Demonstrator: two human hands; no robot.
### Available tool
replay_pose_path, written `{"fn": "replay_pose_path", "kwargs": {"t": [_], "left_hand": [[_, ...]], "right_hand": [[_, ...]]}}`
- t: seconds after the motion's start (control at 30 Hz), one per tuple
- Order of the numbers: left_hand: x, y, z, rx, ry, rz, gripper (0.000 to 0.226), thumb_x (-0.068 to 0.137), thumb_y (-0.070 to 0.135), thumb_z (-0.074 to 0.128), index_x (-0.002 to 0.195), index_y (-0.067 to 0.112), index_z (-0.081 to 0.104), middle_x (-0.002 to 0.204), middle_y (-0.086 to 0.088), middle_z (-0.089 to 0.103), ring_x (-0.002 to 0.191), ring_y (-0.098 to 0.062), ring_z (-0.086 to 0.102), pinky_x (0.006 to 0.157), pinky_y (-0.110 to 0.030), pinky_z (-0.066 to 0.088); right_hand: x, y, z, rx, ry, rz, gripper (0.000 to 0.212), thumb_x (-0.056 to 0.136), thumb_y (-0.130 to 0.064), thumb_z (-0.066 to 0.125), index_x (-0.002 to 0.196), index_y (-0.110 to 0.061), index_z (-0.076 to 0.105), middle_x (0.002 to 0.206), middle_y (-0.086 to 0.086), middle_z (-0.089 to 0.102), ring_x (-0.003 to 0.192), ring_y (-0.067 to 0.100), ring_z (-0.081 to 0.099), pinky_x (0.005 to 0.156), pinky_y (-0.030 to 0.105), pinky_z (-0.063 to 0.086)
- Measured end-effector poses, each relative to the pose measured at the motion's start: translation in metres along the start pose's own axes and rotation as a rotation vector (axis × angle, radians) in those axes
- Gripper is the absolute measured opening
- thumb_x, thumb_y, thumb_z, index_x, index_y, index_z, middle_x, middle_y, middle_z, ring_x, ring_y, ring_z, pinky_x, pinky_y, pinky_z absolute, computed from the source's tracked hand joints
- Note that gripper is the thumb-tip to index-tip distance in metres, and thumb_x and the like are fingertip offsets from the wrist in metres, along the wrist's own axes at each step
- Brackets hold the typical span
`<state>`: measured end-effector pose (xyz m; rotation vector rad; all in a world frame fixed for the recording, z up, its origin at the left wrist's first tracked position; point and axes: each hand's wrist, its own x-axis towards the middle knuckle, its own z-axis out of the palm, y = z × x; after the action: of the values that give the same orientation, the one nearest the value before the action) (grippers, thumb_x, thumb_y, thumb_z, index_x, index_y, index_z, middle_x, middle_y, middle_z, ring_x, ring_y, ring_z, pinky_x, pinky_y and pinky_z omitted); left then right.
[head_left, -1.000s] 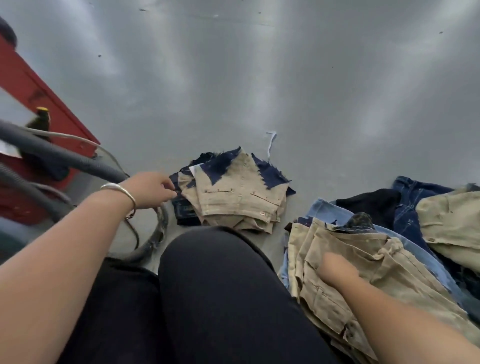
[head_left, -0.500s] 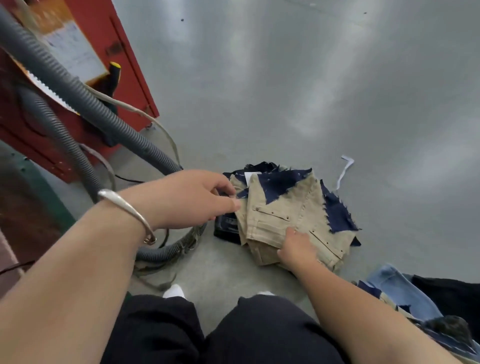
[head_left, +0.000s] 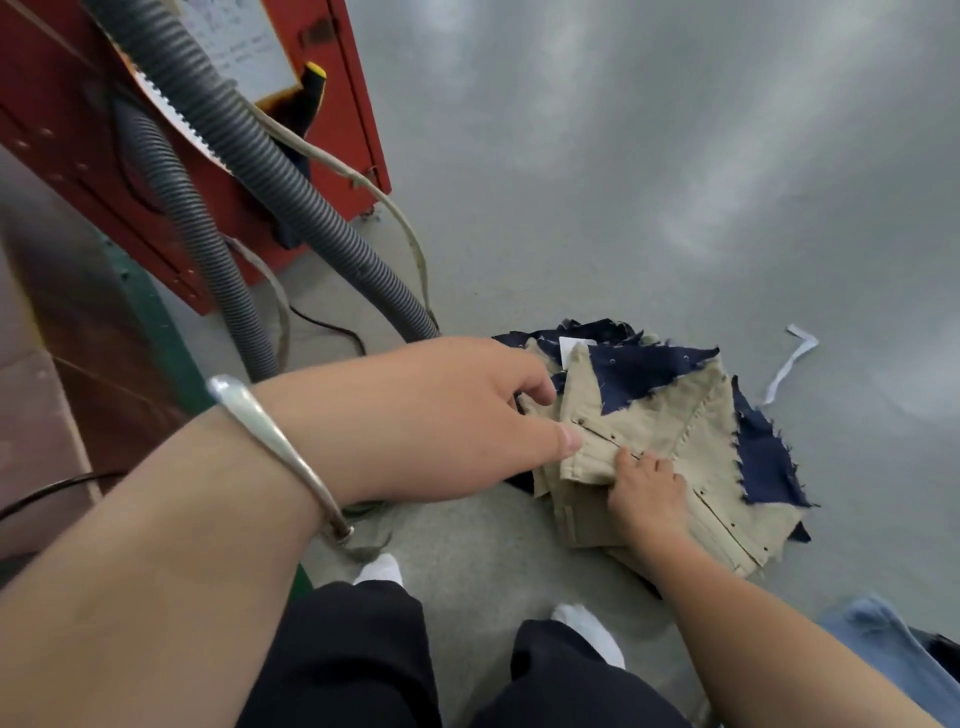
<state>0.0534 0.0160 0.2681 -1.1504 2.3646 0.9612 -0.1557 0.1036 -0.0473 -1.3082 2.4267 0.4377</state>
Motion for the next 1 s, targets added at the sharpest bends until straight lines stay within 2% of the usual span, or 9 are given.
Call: {"fn": "replay_pose_path", "kwargs": {"t": [0.1, 0.23, 0.37, 0.43, 0.53, 0.7, 0.8, 0.9, 1.0], "left_hand": [[-0.001, 0.005, 0.002, 0.0, -0.037, -0.005, 0.04, 0.083, 0.064, 0.045, 0.119, 0.047, 0.05, 0.104, 0.022, 0.059, 0.097, -0.001, 0.055, 0.09, -0.029, 0.047], [0.0, 0.006, 0.002, 0.001, -0.037, -0.003, 0.038, 0.085, 0.062, 0.047, 0.118, 0.045, 0.052, 0.103, 0.02, 0.059, 0.092, -0.001, 0.056, 0.084, -0.024, 0.047], [0.003, 0.006, 0.004, -0.018, -0.024, 0.007, 0.033, 0.087, 0.057, 0.05, 0.115, 0.039, 0.057, 0.097, 0.018, 0.059, 0.084, 0.001, 0.053, 0.074, -0.019, 0.042], [0.004, 0.006, 0.006, -0.022, -0.029, 0.011, 0.033, 0.088, 0.055, 0.05, 0.114, 0.036, 0.058, 0.092, 0.019, 0.058, 0.079, 0.001, 0.052, 0.07, -0.019, 0.04], [0.007, 0.004, 0.008, 0.017, -0.035, 0.002, 0.035, 0.09, 0.053, 0.05, 0.117, 0.033, 0.058, 0.091, 0.018, 0.056, 0.092, -0.006, 0.055, 0.08, -0.024, 0.042], [0.014, 0.004, 0.017, 0.085, 0.043, -0.003, 0.044, 0.088, 0.051, 0.055, 0.121, 0.023, 0.056, 0.113, 0.005, 0.059, 0.102, -0.016, 0.055, 0.09, -0.029, 0.045], [0.014, 0.009, 0.021, 0.033, 0.174, 0.024, 0.072, 0.079, 0.057, 0.063, 0.137, 0.023, 0.04, 0.136, -0.003, 0.046, 0.123, -0.023, 0.045, 0.101, -0.035, 0.04], [0.004, 0.015, 0.021, -0.036, 0.284, 0.097, 0.113, 0.064, 0.069, 0.069, 0.151, 0.024, 0.013, 0.154, -0.004, 0.021, 0.141, -0.025, 0.019, 0.115, -0.042, 0.022], [-0.019, 0.021, 0.016, -0.37, 0.223, 0.184, 0.119, 0.054, 0.064, 0.077, 0.15, 0.029, 0.017, 0.152, 0.002, 0.032, 0.137, -0.017, 0.031, 0.113, -0.037, 0.026]], "right_hand": [[0.004, 0.008, -0.007, 0.054, 0.019, -0.021, 0.037, 0.095, -0.013, 0.038, 0.13, -0.018, 0.046, 0.129, 0.011, 0.058, 0.116, 0.032, 0.052, 0.094, 0.039, 0.042], [0.003, 0.021, -0.01, 0.181, -0.018, -0.042, 0.043, 0.088, -0.001, 0.042, 0.125, -0.018, 0.053, 0.123, 0.009, 0.061, 0.112, 0.031, 0.053, 0.088, 0.037, 0.047], [0.002, 0.039, -0.025, 0.629, 0.029, 0.092, 0.047, 0.087, 0.007, 0.044, 0.127, -0.01, 0.061, 0.124, 0.017, 0.063, 0.116, 0.037, 0.056, 0.091, 0.037, 0.043], [-0.001, 0.048, -0.034, 0.834, 0.087, 0.145, 0.033, 0.089, 0.005, 0.045, 0.111, -0.007, 0.066, 0.107, 0.017, 0.066, 0.108, 0.038, 0.059, 0.079, 0.038, 0.041], [-0.013, 0.061, -0.055, 1.005, 0.209, 0.214, 0.016, 0.095, -0.009, 0.052, 0.097, -0.01, 0.068, 0.098, 0.013, 0.068, 0.096, 0.033, 0.061, 0.075, 0.039, 0.043], [-0.056, 0.078, -0.117, 0.893, 0.373, 0.045, 0.046, 0.099, -0.027, 0.055, 0.057, -0.011, 0.046, 0.055, 0.002, 0.05, 0.059, 0.024, 0.047, 0.054, 0.033, 0.034], [-0.098, 0.07, -0.168, 0.766, 0.361, -0.096, 0.048, 0.096, -0.018, 0.059, 0.054, -0.014, 0.037, 0.049, 0.001, 0.042, 0.051, 0.018, 0.04, 0.05, 0.032, 0.031], [-0.15, 0.057, -0.218, 0.681, 0.331, -0.272, 0.041, 0.092, -0.012, 0.062, 0.056, -0.006, 0.044, 0.052, 0.01, 0.046, 0.054, 0.018, 0.042, 0.052, 0.032, 0.031], [-0.204, 0.048, -0.26, 0.614, 0.382, -0.422, 0.034, 0.089, -0.013, 0.062, 0.061, 0.001, 0.049, 0.055, 0.014, 0.048, 0.055, 0.019, 0.044, 0.056, 0.039, 0.036]]}}
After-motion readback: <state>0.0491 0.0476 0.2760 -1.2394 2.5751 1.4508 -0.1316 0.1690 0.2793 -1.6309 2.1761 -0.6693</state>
